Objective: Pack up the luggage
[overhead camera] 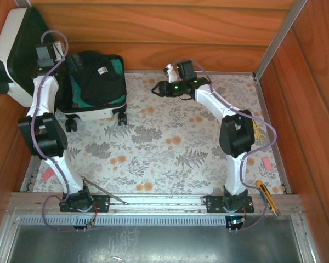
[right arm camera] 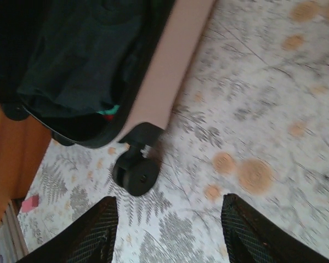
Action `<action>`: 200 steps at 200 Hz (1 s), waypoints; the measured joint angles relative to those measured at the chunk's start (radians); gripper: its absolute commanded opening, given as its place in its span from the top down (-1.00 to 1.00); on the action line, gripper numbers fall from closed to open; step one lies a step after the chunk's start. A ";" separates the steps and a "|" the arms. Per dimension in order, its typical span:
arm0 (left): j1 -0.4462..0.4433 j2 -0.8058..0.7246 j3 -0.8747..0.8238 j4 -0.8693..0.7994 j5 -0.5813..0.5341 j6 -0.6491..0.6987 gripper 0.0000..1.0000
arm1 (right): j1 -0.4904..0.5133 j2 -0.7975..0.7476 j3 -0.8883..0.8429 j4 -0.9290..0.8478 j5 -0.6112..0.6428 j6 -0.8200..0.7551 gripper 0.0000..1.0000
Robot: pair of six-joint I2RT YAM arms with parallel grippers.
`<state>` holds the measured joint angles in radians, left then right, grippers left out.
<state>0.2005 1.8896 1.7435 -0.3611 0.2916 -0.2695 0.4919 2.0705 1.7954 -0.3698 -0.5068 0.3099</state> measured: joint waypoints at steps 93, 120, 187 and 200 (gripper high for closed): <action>-0.195 -0.239 -0.359 -0.024 0.027 -0.349 1.00 | 0.078 0.128 0.066 0.162 -0.038 0.064 -0.04; -0.223 -0.217 -0.361 -0.024 0.028 -0.387 1.00 | 0.079 0.126 0.053 0.186 -0.034 0.065 -0.02; -0.118 -0.151 -0.500 -0.027 -0.047 -0.489 1.00 | 0.079 0.089 -0.045 0.152 0.038 0.034 0.02; -0.108 -0.167 -0.527 -0.001 -0.060 -0.497 1.00 | 0.079 0.074 -0.058 0.138 0.072 0.030 0.02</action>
<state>0.0925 1.7222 1.2163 -0.3618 0.2321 -0.7662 0.5709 2.1448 1.7370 -0.2314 -0.4343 0.3397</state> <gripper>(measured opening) 0.045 0.491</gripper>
